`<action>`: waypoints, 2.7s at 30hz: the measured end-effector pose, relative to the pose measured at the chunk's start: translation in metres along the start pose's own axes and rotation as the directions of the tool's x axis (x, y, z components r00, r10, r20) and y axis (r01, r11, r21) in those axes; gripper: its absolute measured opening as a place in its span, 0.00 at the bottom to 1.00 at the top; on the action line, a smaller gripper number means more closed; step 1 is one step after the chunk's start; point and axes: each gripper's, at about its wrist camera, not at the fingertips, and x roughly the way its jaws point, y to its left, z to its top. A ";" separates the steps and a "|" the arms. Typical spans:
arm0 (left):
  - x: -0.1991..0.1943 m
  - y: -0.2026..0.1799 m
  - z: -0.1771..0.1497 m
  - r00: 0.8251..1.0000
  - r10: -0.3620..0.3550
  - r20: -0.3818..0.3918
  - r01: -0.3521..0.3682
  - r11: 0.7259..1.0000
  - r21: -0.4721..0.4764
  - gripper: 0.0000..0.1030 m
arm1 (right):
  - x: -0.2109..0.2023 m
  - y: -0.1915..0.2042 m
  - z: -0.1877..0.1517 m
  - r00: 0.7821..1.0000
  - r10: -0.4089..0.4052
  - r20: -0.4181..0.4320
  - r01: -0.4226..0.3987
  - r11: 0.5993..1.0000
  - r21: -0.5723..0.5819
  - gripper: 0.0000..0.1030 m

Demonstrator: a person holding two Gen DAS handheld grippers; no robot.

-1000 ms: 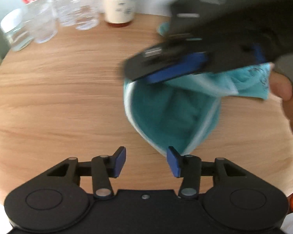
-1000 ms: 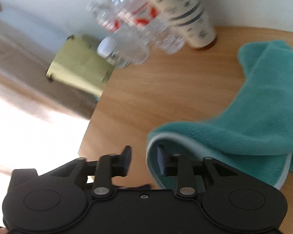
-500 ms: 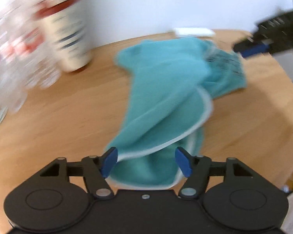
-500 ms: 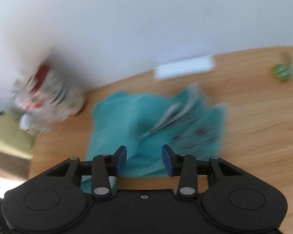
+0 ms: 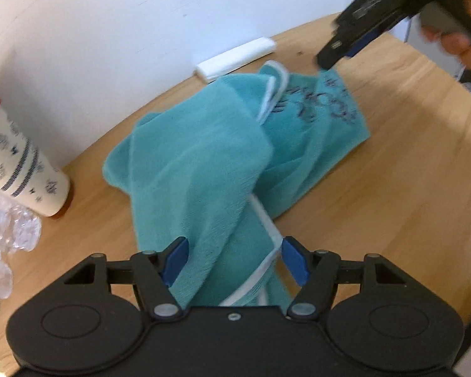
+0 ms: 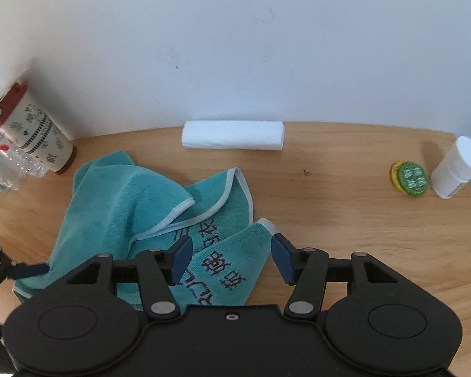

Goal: Fold towel

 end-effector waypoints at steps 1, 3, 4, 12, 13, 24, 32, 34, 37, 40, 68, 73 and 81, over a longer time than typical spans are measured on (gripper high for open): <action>0.000 0.000 0.001 1.000 0.002 -0.004 -0.002 1.000 0.000 0.65 | 0.002 -0.001 0.001 1.000 -0.001 -0.003 0.001 1.000 -0.001 0.59; 0.006 -0.002 0.002 0.999 0.012 -0.032 -0.012 1.000 0.013 0.65 | 0.008 -0.001 0.004 1.000 -0.001 -0.023 0.000 1.000 -0.020 0.59; 0.008 -0.001 0.002 0.999 0.012 -0.035 -0.012 1.000 0.005 0.65 | 0.010 0.001 0.005 0.999 0.000 -0.034 -0.001 0.999 -0.034 0.54; 0.011 0.014 0.005 0.999 -0.001 -0.048 -0.003 0.996 -0.094 0.25 | -0.002 0.004 0.000 0.997 0.041 -0.068 -0.048 0.993 -0.107 0.07; 0.010 0.016 0.005 0.999 -0.007 -0.041 0.002 0.994 -0.111 0.20 | -0.009 0.003 -0.002 0.997 0.043 -0.057 -0.049 0.992 -0.112 0.07; -0.027 0.071 -0.013 0.998 -0.047 0.042 0.060 0.919 -0.391 0.14 | -0.056 -0.008 -0.056 0.995 0.096 -0.027 -0.099 0.987 -0.129 0.05; -0.049 0.104 -0.037 0.997 -0.017 0.077 0.054 0.853 -0.519 0.13 | -0.066 -0.021 -0.093 0.999 -0.019 -0.035 0.014 0.992 -0.125 0.05; -0.055 0.113 -0.043 0.996 -0.008 0.084 0.053 0.834 -0.549 0.13 | -0.066 -0.025 -0.097 0.998 -0.058 -0.033 0.053 0.991 -0.126 0.05; -0.056 0.124 -0.054 0.998 0.018 0.059 0.018 0.825 -0.564 0.13 | -0.062 -0.028 -0.100 0.992 -0.123 -0.026 0.118 0.983 -0.142 0.05; -0.052 0.133 -0.063 0.999 0.027 0.043 0.003 0.815 -0.580 0.13 | -0.056 -0.031 -0.101 0.987 -0.157 -0.032 0.152 0.980 -0.131 0.05; -0.066 0.204 -0.196 0.987 0.110 -0.120 -0.162 0.582 -0.797 0.11 | -0.044 -0.030 -0.066 0.891 -0.452 0.037 0.449 0.868 -0.213 0.06; -0.066 0.199 -0.175 0.990 0.093 -0.102 -0.138 0.686 -0.715 0.13 | -0.055 -0.022 -0.057 0.890 -0.453 0.044 0.451 0.866 -0.213 0.09; -0.055 0.143 -0.113 1.000 -0.019 -0.010 0.015 0.947 -0.322 0.42 | -0.069 -0.008 -0.048 0.943 -0.327 0.054 0.330 0.943 -0.053 0.28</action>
